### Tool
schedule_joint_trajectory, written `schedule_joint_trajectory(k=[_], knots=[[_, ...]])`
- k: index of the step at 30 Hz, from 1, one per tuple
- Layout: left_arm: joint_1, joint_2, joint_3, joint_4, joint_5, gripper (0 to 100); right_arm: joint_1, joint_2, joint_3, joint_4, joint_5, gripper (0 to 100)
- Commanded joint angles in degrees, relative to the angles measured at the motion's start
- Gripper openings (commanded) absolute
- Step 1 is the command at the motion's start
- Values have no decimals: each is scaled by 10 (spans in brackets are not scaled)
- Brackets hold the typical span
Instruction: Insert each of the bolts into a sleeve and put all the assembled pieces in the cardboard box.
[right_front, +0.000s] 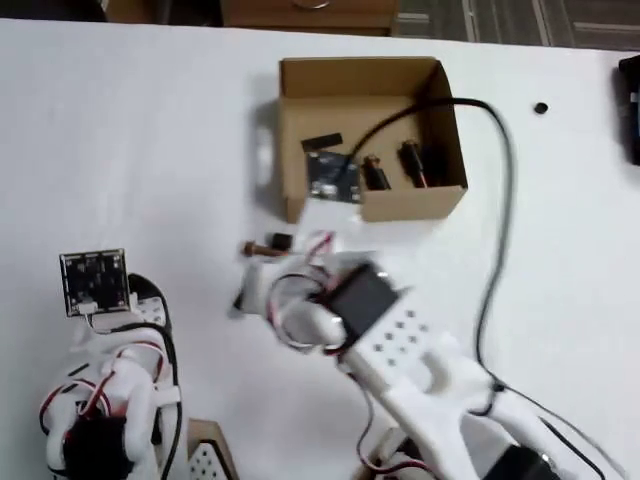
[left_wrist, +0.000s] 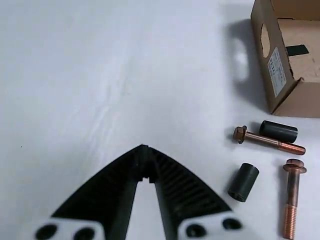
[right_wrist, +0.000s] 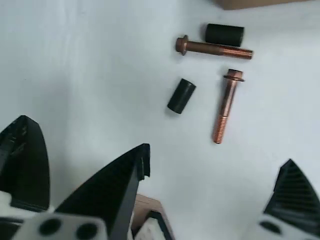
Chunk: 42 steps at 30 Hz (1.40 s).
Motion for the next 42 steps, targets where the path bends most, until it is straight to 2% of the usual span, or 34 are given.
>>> schedule_joint_trajectory(k=[1,5,18,28,42], knots=[[-3,-1,-21,9,-1,23,-36,47,-22,-65,-75,380],[-4,-1,-22,18,-1,23,-46,114,-22,-125,-132,379],[-4,-1,-22,18,-1,23,-37,347,-36,-308,-190,379],[1,-1,-22,17,-1,23,29,450,-62,-340,-194,379],[1,-1,-22,15,-1,23,1,477,-60,-339,-194,376]])
